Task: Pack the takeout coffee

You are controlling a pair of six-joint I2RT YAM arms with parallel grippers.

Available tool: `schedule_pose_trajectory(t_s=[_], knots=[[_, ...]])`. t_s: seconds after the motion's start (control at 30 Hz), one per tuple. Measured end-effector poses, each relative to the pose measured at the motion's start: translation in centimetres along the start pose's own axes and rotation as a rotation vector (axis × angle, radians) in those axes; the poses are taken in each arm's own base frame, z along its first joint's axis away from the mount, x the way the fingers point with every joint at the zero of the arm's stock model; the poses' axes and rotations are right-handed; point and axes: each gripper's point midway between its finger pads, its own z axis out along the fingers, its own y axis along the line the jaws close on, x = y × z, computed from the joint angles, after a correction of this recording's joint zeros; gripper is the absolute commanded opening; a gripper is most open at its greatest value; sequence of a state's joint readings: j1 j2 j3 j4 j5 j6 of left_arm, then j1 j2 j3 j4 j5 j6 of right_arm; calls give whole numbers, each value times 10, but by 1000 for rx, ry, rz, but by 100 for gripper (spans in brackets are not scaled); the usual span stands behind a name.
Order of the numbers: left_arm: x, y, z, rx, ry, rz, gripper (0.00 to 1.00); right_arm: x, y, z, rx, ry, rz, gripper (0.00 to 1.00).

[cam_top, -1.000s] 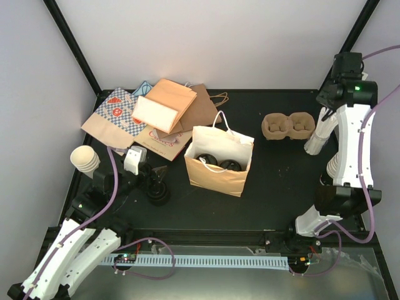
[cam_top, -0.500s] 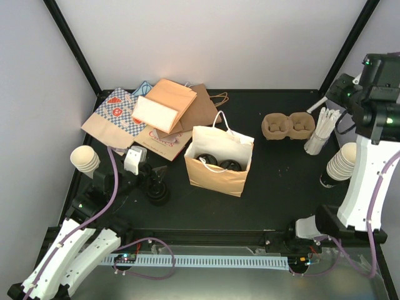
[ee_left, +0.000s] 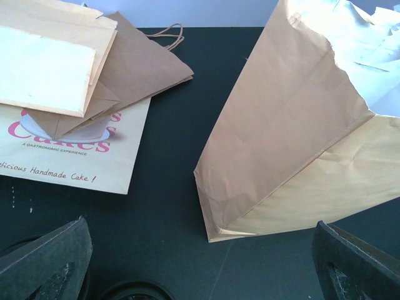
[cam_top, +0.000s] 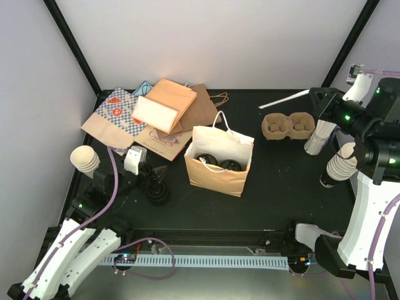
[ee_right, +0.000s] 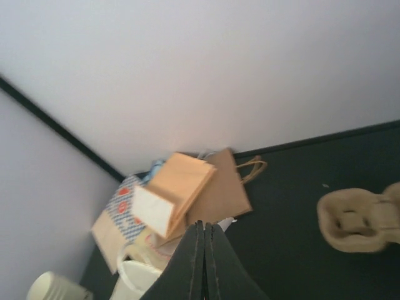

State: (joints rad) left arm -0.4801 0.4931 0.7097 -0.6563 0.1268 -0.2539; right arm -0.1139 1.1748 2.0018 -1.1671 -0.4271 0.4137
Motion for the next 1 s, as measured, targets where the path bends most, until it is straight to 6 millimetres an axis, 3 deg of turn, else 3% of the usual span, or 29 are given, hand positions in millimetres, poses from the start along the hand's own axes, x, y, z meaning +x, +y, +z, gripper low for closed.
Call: schedule_pose_trajectory(t_s=[0.47,1.0], knots=[[1,0,1,-1,5,-1,99,19,80,-46,-487,-79,-21,1],[2,1,3,-4,13,-2,99,75,74,-37,-615,24,30,2]])
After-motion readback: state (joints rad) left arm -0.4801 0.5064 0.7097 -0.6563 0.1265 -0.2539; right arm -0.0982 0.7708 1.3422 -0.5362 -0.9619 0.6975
